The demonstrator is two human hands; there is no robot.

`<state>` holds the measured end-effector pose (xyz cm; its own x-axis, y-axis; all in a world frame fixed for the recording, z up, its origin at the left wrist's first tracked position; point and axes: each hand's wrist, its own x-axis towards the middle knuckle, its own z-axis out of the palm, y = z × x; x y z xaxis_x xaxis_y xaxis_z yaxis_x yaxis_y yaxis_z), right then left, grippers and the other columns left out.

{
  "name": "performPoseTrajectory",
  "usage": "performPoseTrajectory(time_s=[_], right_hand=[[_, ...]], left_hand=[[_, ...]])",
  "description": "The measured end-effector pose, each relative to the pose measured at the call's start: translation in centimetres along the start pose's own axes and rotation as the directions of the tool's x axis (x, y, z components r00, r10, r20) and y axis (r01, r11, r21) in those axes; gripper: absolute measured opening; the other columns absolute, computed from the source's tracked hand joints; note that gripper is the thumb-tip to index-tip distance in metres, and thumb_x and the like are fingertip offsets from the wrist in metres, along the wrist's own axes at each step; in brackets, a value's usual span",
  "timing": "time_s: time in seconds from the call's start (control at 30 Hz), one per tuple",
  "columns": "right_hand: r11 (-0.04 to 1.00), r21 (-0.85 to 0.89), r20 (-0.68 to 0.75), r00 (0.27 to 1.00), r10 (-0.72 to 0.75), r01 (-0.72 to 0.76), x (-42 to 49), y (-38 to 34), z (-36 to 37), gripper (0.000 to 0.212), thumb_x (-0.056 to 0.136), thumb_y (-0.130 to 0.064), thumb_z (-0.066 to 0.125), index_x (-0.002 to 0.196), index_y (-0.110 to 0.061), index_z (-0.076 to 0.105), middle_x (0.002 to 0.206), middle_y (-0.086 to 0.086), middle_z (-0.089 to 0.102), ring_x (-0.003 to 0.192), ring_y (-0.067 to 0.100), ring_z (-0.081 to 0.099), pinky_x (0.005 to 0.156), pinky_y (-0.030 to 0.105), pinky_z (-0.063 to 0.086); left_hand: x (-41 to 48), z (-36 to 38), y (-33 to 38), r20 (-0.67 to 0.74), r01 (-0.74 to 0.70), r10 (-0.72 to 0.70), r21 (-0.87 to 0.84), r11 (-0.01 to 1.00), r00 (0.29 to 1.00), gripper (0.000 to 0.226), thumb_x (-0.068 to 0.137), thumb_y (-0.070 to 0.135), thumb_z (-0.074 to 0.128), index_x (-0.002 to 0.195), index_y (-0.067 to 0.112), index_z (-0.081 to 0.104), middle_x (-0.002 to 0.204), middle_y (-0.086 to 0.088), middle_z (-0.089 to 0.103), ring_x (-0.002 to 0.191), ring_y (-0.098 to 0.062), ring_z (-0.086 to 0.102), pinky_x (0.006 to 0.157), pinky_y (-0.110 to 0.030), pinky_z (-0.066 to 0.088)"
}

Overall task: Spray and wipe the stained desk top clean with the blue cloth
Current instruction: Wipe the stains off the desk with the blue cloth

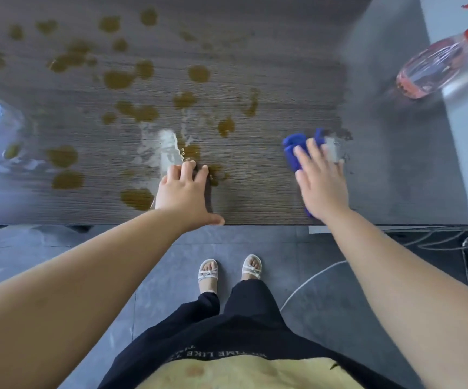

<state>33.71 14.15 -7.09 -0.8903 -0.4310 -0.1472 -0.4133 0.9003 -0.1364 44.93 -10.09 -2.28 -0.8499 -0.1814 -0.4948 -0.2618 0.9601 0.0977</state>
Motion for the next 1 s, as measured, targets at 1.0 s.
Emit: performPoseTrajectory(time_s=[1.0], right_hand=[[0.981,0.068,0.004,0.983,0.184,-0.184,6.1,-3.3,-0.6,0.049,0.101,-0.032,0.028,0.150,-0.026,0.021,0.160,0.000,0.007,0.146,0.027,0.004,0.114,0.055,0.012]], left_hand=[[0.4,-1.4,0.4,0.058,-0.013,0.010,0.043,0.999,0.998,0.107,0.063,0.073,0.065,0.145,0.019,0.021,0.143,-0.007,0.023,0.129,-0.031,0.025,0.104,-0.040,0.034]])
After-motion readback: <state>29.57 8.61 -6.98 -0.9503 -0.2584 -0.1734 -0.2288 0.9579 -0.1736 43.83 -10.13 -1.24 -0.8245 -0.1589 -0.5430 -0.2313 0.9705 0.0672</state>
